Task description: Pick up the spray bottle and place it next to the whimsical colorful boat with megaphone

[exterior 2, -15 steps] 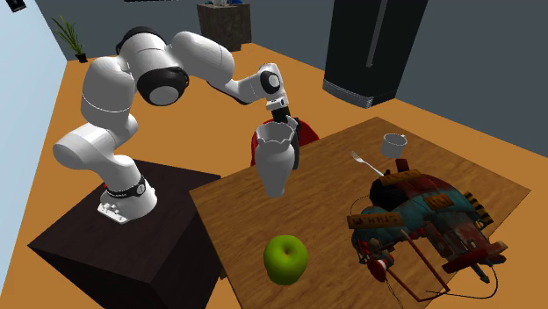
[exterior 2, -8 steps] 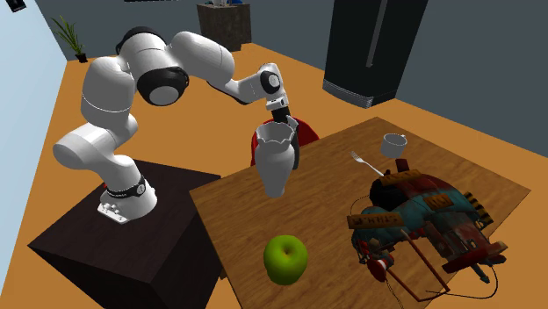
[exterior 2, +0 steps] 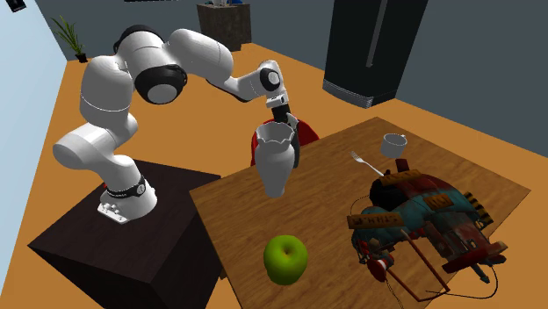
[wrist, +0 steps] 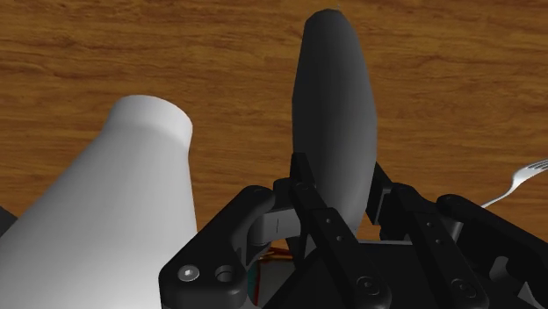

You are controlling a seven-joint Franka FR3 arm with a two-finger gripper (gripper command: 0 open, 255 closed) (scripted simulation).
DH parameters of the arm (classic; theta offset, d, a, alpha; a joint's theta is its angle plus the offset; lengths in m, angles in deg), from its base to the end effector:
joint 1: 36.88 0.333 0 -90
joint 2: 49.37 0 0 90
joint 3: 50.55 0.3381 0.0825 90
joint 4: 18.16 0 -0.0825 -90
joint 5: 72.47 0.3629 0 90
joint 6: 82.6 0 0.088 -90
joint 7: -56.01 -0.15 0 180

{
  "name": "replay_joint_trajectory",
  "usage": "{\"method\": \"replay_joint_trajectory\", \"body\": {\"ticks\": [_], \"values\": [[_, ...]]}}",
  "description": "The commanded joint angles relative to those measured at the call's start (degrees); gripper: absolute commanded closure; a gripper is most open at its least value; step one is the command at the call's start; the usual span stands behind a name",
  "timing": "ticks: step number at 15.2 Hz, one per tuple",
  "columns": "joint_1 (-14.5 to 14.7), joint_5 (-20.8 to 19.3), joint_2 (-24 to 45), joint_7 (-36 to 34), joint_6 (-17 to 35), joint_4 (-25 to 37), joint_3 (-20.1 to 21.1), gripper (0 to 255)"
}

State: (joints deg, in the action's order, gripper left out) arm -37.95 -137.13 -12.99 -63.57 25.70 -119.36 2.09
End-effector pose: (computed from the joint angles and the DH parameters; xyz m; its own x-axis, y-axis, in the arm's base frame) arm 0.5167 0.3830 0.2992 0.6336 -0.5771 0.5153 -0.6728 -0.7398 -0.0014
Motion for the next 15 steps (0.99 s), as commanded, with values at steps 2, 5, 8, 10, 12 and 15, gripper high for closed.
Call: {"method": "replay_joint_trajectory", "body": {"ticks": [2, 5, 8, 10, 12, 15], "values": [[-0.5, 1.2, -1.2, 1.1, -0.8, 0.3, 0.9, 255], [-1.0, 2.4, -2.4, 2.3, -1.8, 0.8, 1.7, 255], [-1.5, 3.6, -3.6, 3.5, -2.7, 1.4, 2.6, 255], [-1.8, 4.4, -4.3, 4.4, -3.4, 1.9, 3.1, 255], [-2.1, 5.2, -5.1, 5.2, -4.0, 2.4, 3.6, 255], [-2.5, 6.3, -6.1, 6.5, -5.1, 3.3, 4.3, 255]]}}
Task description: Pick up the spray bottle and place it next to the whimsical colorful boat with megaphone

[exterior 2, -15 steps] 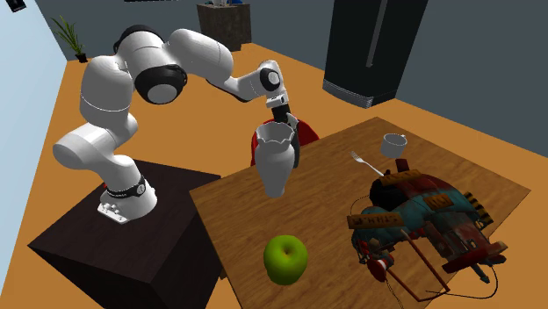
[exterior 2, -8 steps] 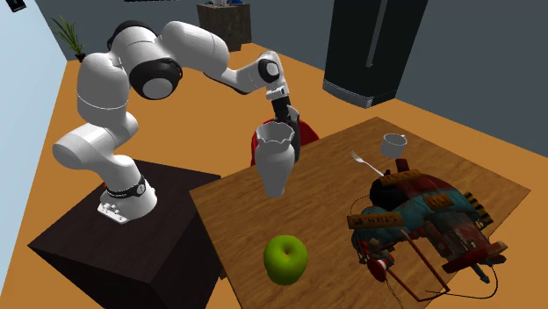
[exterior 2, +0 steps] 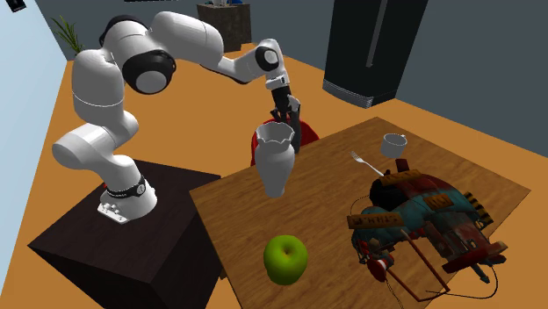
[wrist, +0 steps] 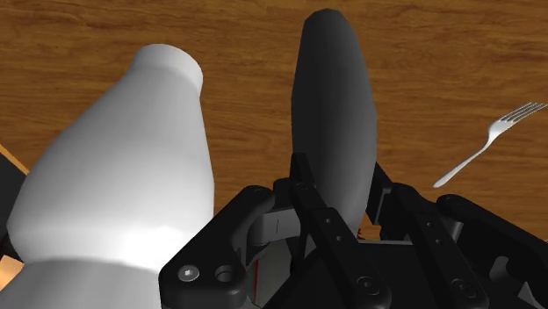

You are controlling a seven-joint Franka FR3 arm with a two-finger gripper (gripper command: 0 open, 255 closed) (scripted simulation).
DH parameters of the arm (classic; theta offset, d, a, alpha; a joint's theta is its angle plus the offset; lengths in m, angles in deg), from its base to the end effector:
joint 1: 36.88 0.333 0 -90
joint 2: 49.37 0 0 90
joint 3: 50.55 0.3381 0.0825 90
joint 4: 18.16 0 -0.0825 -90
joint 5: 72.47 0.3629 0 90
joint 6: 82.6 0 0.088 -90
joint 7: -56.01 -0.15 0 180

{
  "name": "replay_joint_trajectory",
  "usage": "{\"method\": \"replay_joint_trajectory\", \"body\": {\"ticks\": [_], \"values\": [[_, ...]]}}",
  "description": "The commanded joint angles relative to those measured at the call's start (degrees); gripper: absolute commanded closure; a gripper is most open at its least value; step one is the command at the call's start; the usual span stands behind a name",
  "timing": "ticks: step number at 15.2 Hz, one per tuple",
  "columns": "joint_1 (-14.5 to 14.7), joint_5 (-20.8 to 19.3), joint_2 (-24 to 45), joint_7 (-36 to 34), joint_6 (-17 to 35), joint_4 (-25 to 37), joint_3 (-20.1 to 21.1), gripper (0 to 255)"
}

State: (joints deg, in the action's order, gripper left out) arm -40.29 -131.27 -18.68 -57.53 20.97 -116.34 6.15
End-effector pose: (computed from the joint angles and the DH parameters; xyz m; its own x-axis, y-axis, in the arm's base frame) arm 0.5131 0.3825 0.3760 0.6336 -0.5772 0.5152 -0.6727 -0.7399 -0.0016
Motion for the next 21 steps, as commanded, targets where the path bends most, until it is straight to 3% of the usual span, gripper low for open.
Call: {"method": "replay_joint_trajectory", "body": {"ticks": [1, 21], "values": [[-0.3, 0.8, -0.7, 0.8, -0.7, 0.6, 0.5, 255], [-0.3, 6.0, -5.2, 9.1, -9.7, 10.0, 3.5, 255]]}}
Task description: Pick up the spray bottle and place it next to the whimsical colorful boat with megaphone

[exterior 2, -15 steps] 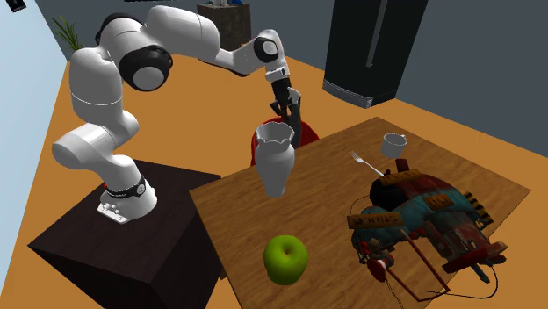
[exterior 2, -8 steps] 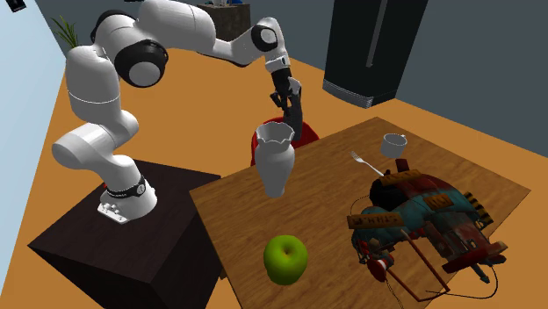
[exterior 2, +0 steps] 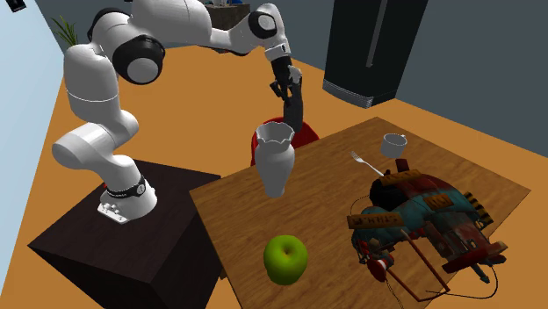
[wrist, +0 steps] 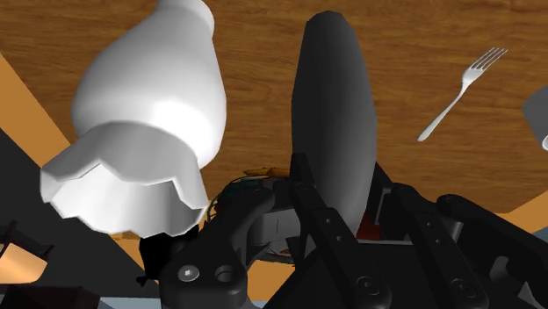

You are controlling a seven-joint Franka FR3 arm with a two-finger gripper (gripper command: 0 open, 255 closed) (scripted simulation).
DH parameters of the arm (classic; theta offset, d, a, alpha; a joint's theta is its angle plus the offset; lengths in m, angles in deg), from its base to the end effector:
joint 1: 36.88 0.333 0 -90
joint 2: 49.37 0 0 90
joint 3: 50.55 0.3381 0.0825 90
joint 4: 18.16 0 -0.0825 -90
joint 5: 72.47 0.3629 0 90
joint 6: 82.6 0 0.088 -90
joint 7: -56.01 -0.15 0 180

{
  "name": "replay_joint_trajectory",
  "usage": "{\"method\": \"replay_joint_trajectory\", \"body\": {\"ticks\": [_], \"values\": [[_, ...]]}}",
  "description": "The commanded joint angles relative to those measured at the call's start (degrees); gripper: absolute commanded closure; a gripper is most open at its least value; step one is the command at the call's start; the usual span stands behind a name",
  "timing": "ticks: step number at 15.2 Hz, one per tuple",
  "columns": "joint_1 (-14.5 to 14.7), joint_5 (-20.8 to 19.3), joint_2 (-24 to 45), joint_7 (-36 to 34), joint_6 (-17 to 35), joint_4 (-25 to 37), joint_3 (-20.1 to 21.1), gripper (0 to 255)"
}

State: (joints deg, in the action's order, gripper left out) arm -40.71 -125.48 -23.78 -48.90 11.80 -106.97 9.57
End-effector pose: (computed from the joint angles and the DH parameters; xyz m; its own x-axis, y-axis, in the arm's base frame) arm 0.5093 0.3822 0.4836 0.6334 -0.5772 0.5154 -0.6728 -0.7398 -0.0016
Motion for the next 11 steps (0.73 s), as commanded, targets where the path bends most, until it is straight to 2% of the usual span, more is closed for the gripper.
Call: {"method": "replay_joint_trajectory", "body": {"ticks": [1, 11], "values": [[0.2, 0.3, -0.2, 0.9, -1.1, 1.3, 0.1, 255], [2.5, 0.8, -0.5, 4.8, -7.0, 8.8, 0.2, 255]]}}
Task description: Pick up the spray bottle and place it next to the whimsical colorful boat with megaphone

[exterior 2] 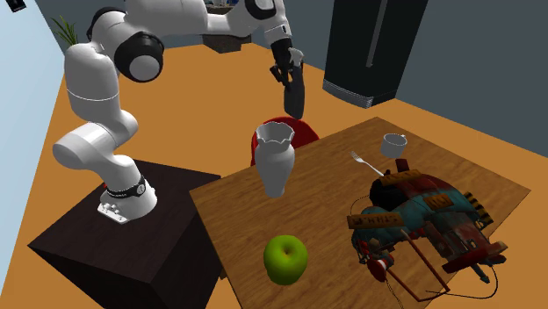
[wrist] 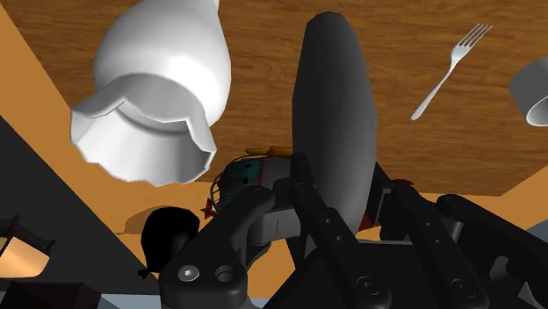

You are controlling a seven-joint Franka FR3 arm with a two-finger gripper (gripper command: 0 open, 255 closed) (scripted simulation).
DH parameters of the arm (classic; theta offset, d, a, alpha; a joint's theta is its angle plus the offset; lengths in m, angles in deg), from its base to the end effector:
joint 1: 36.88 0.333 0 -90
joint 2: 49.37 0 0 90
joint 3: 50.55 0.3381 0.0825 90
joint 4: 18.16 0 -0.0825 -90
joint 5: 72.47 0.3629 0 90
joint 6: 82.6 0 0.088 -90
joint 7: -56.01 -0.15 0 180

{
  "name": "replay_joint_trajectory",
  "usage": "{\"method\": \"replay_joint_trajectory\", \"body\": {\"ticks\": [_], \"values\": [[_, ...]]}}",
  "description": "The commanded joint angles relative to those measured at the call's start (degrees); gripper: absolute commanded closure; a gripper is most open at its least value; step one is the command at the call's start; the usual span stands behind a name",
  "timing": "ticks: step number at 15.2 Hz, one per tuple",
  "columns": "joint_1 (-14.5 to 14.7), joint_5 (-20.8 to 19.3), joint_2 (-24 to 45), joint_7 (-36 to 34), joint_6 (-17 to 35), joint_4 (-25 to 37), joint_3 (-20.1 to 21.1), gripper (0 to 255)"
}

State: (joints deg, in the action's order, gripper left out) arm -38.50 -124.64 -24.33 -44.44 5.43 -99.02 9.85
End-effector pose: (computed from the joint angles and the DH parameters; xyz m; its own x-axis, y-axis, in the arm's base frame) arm 0.5092 0.3820 0.5393 0.6336 -0.5771 0.5153 -0.6727 -0.7399 -0.0015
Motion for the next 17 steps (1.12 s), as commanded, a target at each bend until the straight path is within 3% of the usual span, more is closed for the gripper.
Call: {"method": "replay_joint_trajectory", "body": {"ticks": [1, 10, 17], "values": [[0.7, -0.1, 0.1, 0.8, -1.3, 1.7, -0.1, 255], [4.8, -1.4, 1.3, 4.4, -7.5, 10.4, -0.9, 255], [-5.9, 0.5, -0.9, 11.4, -1.0, 7.0, -0.9, 255]]}}
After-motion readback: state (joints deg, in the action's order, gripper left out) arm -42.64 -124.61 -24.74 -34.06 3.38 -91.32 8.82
